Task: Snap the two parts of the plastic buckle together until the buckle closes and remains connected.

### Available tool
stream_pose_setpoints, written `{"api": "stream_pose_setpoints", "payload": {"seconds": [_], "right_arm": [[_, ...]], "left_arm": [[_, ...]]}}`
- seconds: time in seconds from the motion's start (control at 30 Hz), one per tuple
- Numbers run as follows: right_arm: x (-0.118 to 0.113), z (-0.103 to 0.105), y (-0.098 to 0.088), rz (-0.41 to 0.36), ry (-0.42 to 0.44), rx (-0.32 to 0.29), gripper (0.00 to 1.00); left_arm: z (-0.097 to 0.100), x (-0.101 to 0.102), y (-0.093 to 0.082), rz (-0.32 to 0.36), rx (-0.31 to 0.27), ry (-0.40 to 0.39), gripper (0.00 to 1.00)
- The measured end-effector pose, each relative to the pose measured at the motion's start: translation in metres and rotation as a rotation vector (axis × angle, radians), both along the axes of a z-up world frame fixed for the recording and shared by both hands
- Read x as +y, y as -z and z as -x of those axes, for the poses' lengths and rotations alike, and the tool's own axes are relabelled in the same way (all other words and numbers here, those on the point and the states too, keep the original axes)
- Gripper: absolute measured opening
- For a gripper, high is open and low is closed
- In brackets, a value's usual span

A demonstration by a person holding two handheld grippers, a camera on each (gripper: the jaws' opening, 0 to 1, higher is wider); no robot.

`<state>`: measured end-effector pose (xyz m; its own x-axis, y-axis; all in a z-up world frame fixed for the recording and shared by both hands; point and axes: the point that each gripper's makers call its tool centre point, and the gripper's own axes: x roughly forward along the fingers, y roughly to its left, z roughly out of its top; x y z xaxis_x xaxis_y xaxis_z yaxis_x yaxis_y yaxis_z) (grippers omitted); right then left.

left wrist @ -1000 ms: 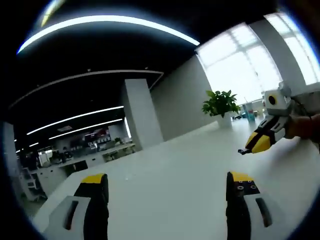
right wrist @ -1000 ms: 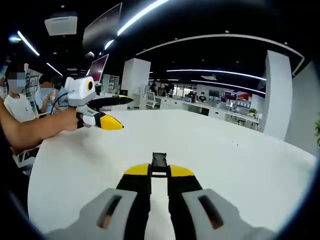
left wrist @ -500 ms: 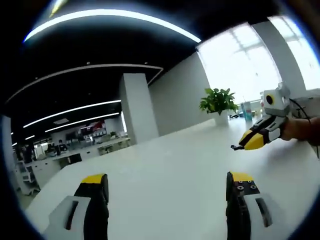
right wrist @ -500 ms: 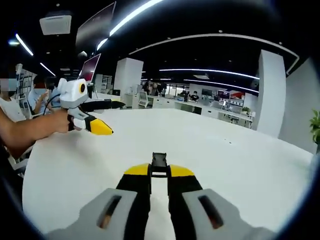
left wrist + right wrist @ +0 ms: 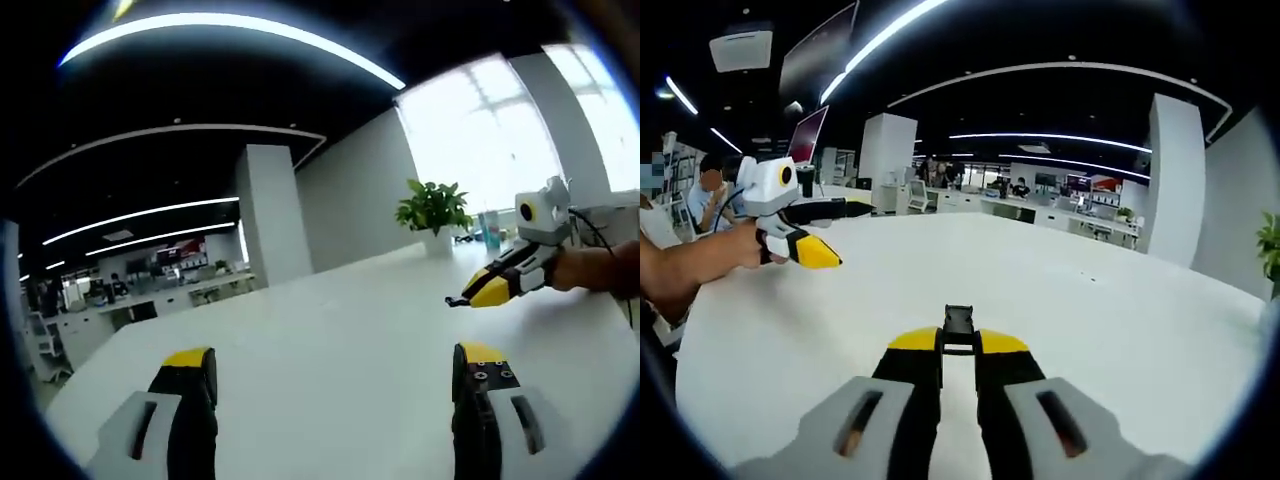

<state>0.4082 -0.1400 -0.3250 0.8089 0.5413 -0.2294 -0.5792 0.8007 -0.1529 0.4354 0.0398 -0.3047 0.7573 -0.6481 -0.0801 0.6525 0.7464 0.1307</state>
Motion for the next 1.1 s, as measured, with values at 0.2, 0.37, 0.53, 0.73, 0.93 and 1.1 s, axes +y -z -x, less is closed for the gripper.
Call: {"api": "stream_pose_setpoints", "payload": {"seconds": [0.2,0.37,0.53,0.73,0.93,1.1], "right_arm": [[-0.001,-0.01,0.001,-0.009,0.012,0.013,0.09],[0.0,-0.016,0.003,-0.003,0.018,0.02,0.09],[0.001,-0.024,0.005,0.007,0.016,0.032,0.09],[-0.001,-0.032,0.005,0.002,0.021,0.038,0.09],[0.0,-0.039,0.007,0.015,0.024,0.036,0.09],[0.0,-0.045,0.009,0.024,0.03,0.045,0.09]], "left_arm": [[0.001,-0.001,-0.001,-0.005,-0.008,0.0,1.0],[-0.001,0.0,0.001,-0.014,-0.012,-0.013,1.0],[0.002,-0.002,-0.001,-0.011,-0.015,-0.002,1.0],[0.002,0.0,-0.002,-0.019,-0.026,-0.012,1.0],[0.002,-0.001,0.002,-0.013,-0.001,-0.002,1.0],[0.0,-0.001,0.004,-0.003,0.019,0.0,1.0]]}}
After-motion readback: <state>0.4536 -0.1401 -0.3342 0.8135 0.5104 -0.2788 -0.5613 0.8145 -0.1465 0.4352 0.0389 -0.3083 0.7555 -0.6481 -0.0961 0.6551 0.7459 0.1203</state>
